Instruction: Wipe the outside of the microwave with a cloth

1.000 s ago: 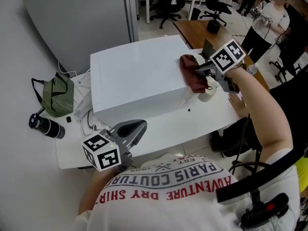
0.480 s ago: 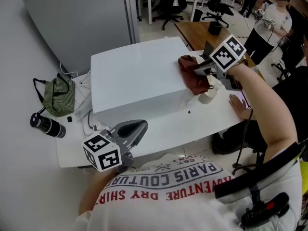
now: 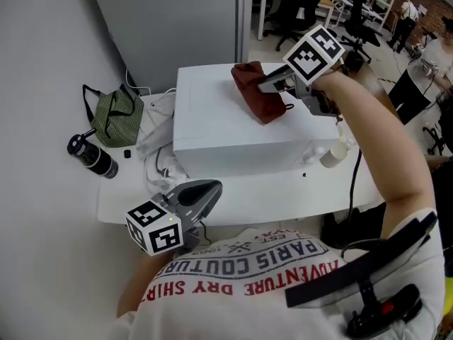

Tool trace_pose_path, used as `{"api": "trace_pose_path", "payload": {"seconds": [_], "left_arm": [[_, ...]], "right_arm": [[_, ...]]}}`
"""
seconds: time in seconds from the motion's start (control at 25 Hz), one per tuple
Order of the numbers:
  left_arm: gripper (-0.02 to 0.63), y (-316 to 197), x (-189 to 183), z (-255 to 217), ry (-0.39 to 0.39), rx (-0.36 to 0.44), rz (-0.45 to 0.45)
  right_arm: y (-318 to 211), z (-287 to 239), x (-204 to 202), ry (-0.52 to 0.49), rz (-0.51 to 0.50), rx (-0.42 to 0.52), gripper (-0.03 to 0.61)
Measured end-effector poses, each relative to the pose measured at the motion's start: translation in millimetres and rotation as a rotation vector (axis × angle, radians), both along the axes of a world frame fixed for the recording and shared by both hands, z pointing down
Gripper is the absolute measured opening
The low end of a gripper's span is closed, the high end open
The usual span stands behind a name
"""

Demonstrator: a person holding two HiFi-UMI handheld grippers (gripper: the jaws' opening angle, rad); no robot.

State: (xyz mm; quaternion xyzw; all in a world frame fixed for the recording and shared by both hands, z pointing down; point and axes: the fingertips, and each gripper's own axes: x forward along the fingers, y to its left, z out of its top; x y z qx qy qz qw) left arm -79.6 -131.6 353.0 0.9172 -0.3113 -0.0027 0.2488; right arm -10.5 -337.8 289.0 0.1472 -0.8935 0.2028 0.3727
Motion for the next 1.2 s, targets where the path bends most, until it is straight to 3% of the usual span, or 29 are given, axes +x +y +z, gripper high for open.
{"api": "trace_pose_path", "payload": {"seconds": [0.08, 0.28, 0.56, 0.72, 0.92, 1.2], "left_arm": [[0.0, 2.8, -21.3, 1.6, 0.003, -0.004, -0.054], [0.0, 23.1, -51.6, -2.8, -0.01, -0.015, -0.167], [0.0, 33.8, -104.5, 5.5, 0.001, -0.026, -0.293], [0.0, 33.9, -116.2, 5.5, 0.002, -0.024, -0.323], [0.0, 28.2, -117.4, 6.1, 0.008, -0.033, -0.322], [0.0, 15.4, -100.5, 7.8, 0.009, -0.031, -0.278]], "right_arm": [[-5.9, 0.4, -41.3, -0.03, -0.04, -0.006, 0.043], [1.7, 4.7, -101.7, -0.075, -0.127, -0.048, 0.043], [-5.9, 34.5, -176.0, -0.018, -0.198, -0.067, 0.043], [-14.0, 57.7, -184.4, 0.06, -0.205, -0.054, 0.043], [-23.3, 64.6, -181.1, 0.081, -0.184, -0.069, 0.043], [-41.6, 66.7, -147.3, 0.114, -0.137, -0.049, 0.044]]}}
